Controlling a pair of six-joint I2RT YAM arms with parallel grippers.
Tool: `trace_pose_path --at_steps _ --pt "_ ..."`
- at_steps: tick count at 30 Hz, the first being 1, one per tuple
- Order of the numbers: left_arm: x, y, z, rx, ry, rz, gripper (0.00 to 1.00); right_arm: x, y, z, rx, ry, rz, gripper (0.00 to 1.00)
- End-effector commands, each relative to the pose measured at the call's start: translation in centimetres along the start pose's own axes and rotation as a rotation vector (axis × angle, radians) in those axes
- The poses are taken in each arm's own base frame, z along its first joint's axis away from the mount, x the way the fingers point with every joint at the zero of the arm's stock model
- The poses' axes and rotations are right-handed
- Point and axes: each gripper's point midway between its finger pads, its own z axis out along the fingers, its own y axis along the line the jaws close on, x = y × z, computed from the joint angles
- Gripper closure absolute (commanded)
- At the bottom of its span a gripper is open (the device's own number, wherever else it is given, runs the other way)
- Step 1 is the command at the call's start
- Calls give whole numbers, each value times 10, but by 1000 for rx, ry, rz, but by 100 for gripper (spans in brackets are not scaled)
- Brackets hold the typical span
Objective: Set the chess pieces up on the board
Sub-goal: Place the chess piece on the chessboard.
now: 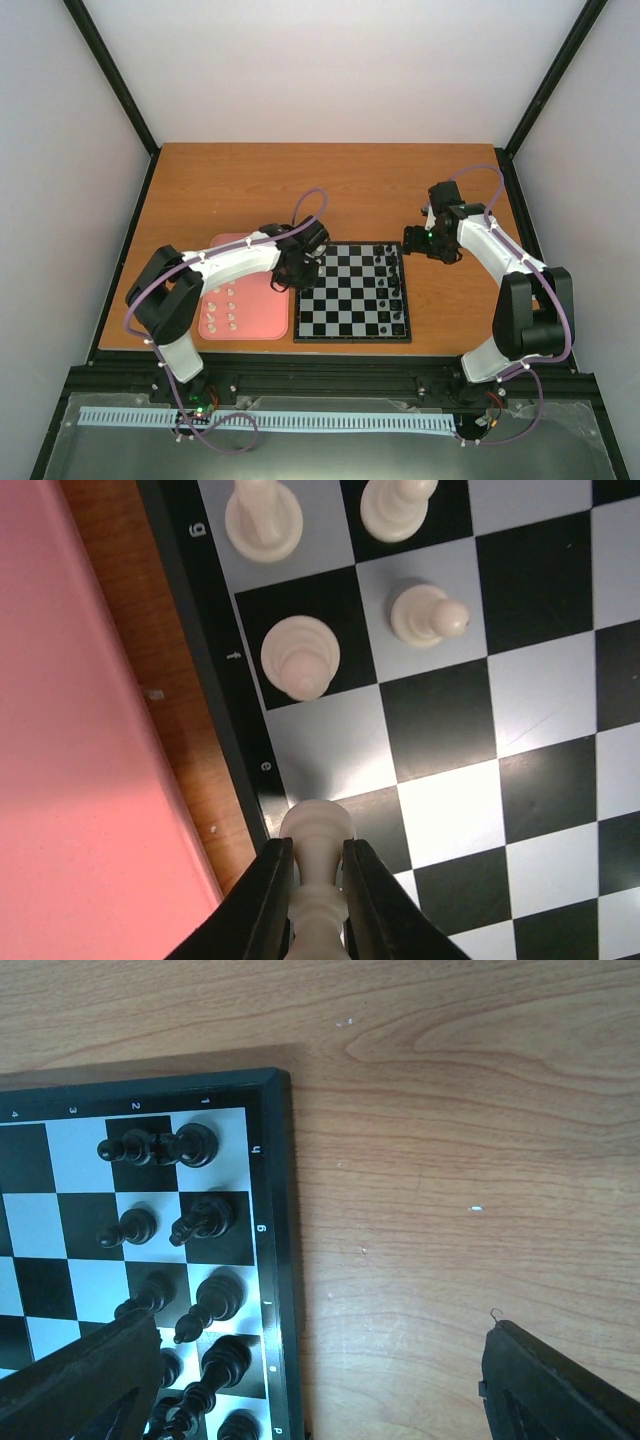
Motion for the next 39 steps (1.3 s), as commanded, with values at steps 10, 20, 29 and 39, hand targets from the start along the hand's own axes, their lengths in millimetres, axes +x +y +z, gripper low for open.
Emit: trace_pose_path --at_steps 10,20,29,39 --pt "-16 -8 -6 -13 -20 -39 82 1 -3 6 -1 11 -4 0" --pt "-19 -14 1 -1 -2 -32 81 2 -5 8 3 17 0 0" --pt "-20 -16 5 1 7 -29 80 2 -6 11 3 27 4 0" --pt "-21 -15 5 -10 3 -28 77 1 -6 12 1 27 2 0"
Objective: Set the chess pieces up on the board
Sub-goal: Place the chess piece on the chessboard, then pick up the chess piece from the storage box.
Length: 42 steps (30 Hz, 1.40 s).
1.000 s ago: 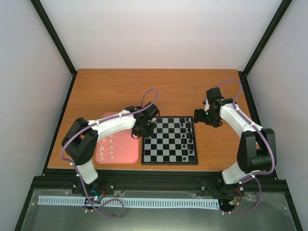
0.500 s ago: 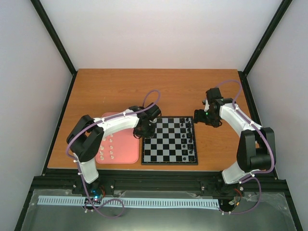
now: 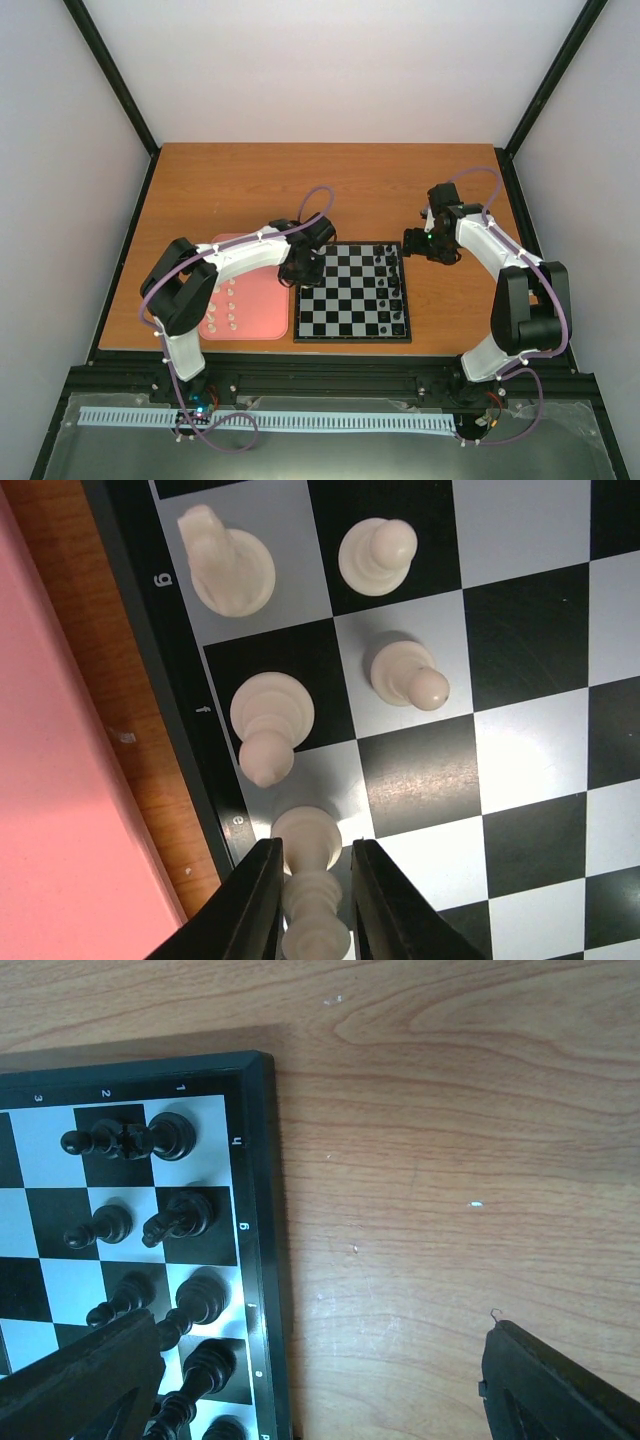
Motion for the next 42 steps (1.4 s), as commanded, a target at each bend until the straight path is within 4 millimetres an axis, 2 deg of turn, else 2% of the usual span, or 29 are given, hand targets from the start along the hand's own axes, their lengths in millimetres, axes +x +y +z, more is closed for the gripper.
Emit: trace_pose_path --at_steps 1,10,20,25,31,34,37,42 --pt "-9 -6 -7 7 -23 -5 77 -4 -1 1 -7 -8 2 0" --pt "-9 -3 -17 2 -40 -3 76 -4 0 -2 -14 -13 1 0" --pt "-10 -2 -30 14 -74 8 64 -4 3 -5 -29 -20 -4 0" --pt "-13 -5 -43 42 -103 21 60 -4 3 -6 -31 -23 -4 0" --pt "-17 -9 -73 97 -169 39 52 -6 5 -8 -36 -27 -3 0" --pt "-17 1 -92 70 -211 28 49 -8 5 -9 -36 -31 -3 0" --pt "-15 21 -105 27 -237 -17 47 -9 6 -9 -38 -31 -4 0" --pt "-7 67 -107 2 -238 -172 50 -8 7 -8 -46 -24 -4 0"
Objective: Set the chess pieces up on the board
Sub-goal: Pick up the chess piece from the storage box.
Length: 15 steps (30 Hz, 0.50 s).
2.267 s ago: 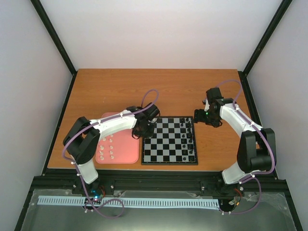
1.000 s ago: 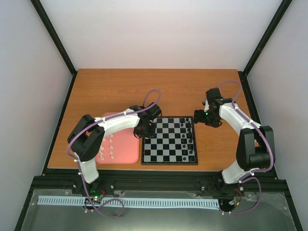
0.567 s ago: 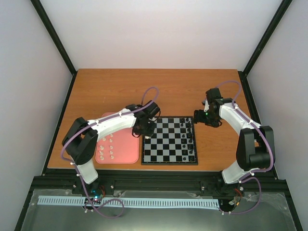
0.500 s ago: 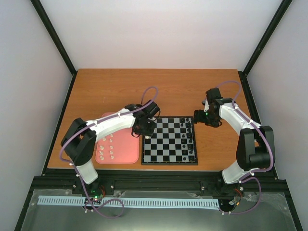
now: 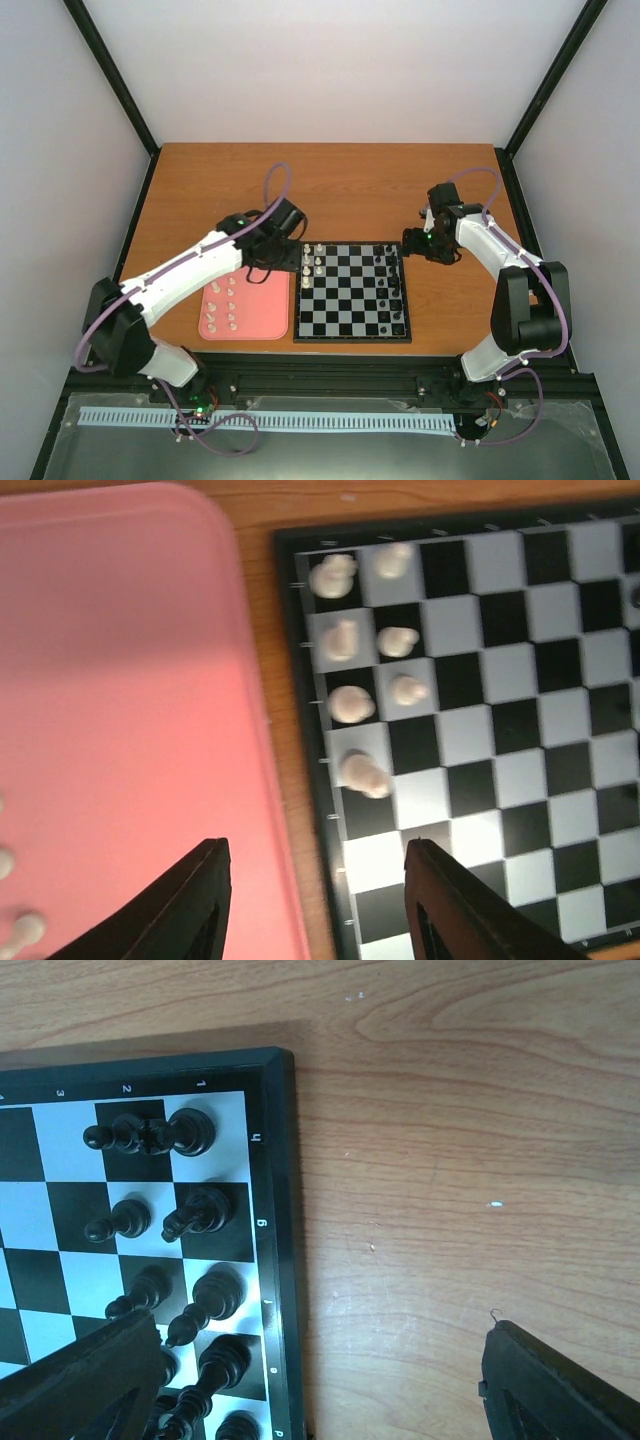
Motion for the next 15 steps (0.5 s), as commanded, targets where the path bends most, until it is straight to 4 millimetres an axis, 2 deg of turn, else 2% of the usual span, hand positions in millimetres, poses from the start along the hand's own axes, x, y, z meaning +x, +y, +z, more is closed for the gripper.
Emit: trace_pose_path --at_steps 1,4,8,11,15 --pt "7 54 -9 -89 -5 -154 52 -9 3 -8 -22 -29 -2 0" --pt "21 91 -9 -141 11 -266 56 -9 3 -9 -18 -30 -3 0" --pt "31 133 -9 -185 22 -463 57 -8 2 -10 -14 -29 -4 0" --pt "36 163 -9 -251 39 -549 57 -7 3 -12 -18 -31 -2 0" --pt "42 185 -3 -295 83 -586 59 -3 1 -12 -14 -27 -2 0"
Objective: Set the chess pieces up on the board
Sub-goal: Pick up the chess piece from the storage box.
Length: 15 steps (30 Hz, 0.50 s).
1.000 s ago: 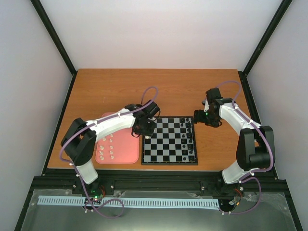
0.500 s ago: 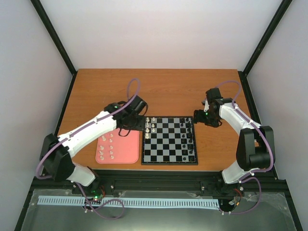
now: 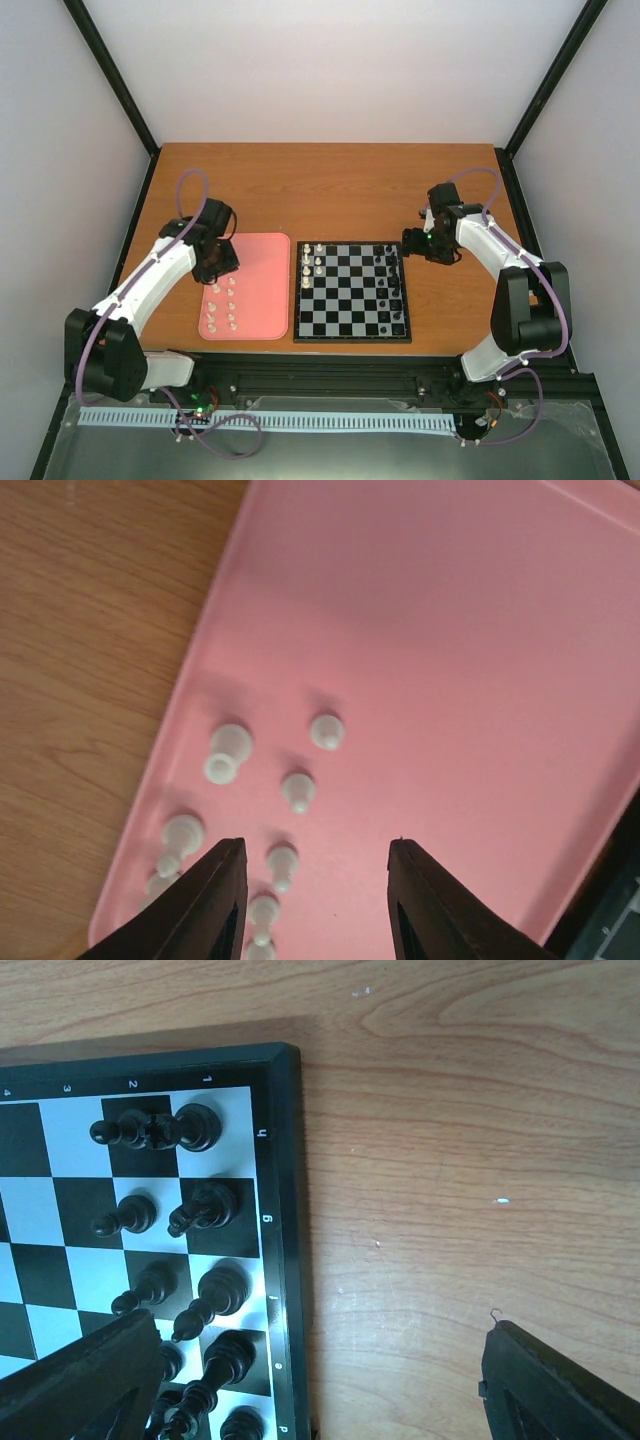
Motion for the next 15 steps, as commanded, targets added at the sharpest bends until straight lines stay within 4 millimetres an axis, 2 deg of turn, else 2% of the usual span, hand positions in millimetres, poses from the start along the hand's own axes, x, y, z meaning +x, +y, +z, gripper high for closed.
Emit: trace_pose_path --at_steps 1,5,9,15 --pt "-2 19 9 -50 44 -48 60 -3 -1 -12 -1 -31 -2 0" --pt "-3 17 19 -54 63 -40 61 -2 -2 -13 3 -33 -1 0" --pt "-11 5 25 -22 62 -10 64 -4 -2 -14 6 -36 0 0" --pt "-18 -6 46 -28 90 34 67 -3 -3 -12 14 -29 5 0"
